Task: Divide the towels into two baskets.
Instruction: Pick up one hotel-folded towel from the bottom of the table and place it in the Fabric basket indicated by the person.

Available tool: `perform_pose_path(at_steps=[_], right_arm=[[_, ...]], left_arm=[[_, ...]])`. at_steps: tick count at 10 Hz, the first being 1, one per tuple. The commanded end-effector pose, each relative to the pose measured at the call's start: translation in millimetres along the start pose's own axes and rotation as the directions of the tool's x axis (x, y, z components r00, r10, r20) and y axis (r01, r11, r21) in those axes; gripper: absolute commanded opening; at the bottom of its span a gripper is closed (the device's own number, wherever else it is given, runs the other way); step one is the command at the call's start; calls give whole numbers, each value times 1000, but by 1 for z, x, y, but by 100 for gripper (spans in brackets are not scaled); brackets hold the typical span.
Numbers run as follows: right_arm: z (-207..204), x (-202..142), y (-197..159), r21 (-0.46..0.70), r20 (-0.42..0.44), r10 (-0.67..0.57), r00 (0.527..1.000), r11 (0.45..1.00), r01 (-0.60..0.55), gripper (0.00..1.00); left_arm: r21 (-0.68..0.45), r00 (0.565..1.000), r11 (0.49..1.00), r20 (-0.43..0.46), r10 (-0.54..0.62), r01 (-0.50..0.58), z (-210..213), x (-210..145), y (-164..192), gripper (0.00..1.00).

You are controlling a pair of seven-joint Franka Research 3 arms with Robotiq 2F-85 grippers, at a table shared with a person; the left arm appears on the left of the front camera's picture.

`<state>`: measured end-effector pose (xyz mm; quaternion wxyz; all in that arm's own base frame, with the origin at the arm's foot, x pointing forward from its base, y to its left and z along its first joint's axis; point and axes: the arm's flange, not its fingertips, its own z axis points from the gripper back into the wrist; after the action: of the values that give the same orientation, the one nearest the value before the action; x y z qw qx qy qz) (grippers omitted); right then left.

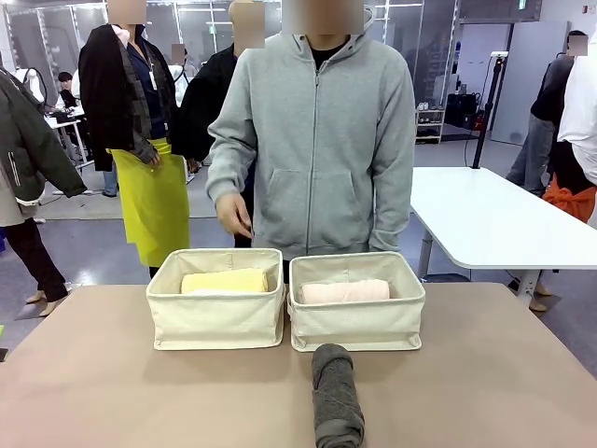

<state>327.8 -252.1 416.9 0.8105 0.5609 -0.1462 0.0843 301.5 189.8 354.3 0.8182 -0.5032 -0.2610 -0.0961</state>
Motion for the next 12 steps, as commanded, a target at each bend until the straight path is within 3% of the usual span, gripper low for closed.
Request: perform_pose_path(at_steps=[1, 9, 10, 12], right_arm=[[-1, 0, 3, -9, 4, 23, 1000, 1000, -23, 100], [0, 0, 0, 0, -1, 2, 1000, 1000, -2, 100], [-24, 8, 15, -17, -60, 35, 998, 999, -36, 100], [-96, 15, 41, -135, -112, -53, 992, 990, 38, 100]], left_arm=[[-11, 1000, 1000, -1, -4, 4, 4, -3, -4, 100], [-11, 1000, 1000, -1, -4, 4, 4, -3, -4, 100], [-11, 1000, 1000, -1, -4, 4, 4, -3, -4, 100], [-11, 1000, 1000, -1, -4, 4, 4, -3, -4, 100]])
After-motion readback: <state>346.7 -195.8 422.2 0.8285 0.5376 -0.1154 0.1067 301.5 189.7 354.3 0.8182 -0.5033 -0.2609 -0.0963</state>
